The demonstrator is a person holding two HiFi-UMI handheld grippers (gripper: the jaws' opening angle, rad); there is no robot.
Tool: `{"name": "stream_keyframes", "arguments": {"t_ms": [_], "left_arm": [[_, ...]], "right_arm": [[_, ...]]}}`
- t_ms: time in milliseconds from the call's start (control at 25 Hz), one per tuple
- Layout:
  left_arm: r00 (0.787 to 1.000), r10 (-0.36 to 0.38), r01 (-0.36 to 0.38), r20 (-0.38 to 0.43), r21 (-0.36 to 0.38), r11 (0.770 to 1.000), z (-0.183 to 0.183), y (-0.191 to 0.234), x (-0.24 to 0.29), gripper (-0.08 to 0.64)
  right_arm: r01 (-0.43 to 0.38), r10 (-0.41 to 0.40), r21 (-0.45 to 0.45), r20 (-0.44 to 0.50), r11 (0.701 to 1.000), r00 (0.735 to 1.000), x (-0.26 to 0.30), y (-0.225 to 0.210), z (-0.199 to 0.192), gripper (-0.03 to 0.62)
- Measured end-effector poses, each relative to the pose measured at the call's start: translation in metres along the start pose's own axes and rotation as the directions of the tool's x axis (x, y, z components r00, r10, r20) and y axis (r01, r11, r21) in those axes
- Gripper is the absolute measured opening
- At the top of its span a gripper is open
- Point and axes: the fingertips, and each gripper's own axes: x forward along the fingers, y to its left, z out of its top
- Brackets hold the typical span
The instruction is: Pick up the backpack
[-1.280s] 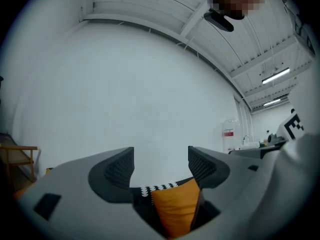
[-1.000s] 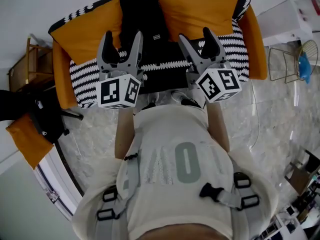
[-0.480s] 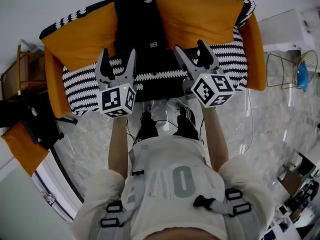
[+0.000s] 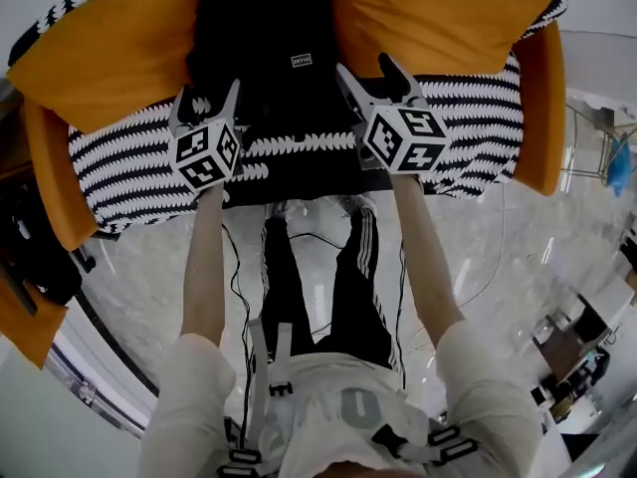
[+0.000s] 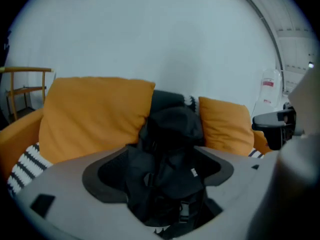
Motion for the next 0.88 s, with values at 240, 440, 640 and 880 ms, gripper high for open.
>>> {"name": "stream_keyframes", "arguments": {"t_ms": [240,440,640,880], "left_arm": [[0.994,0.041,-0.046,-0.101,-0.052,0.998,-0.099,0.035,0.063,0.39],[0.995,0.038,-0.033,-0.089,0.061,0.998,-0.114,0.043,0.079,0.388],[0.991,0.07,-0.069,-0.11,0.01,0.998,-0.124,0.049,0.075,0.389],[0.964,0.004,-0.039,-0.266,-0.128,0.991,-0.167,0.05,0.095,0.387]], "right_arm": [[0.042,-0.026,0.096,-0.164,0.994,0.986,0.075,-0.044,-0.125,0.346],[0.036,0.009,0.172,-0.255,0.984,0.967,0.117,-0.054,-0.184,0.353],[0.03,0.021,0.18,-0.277,0.983,0.961,0.14,-0.051,-0.201,0.35],[0.042,0.006,0.154,-0.294,0.987,0.956,0.146,-0.049,-0.208,0.316]]}}
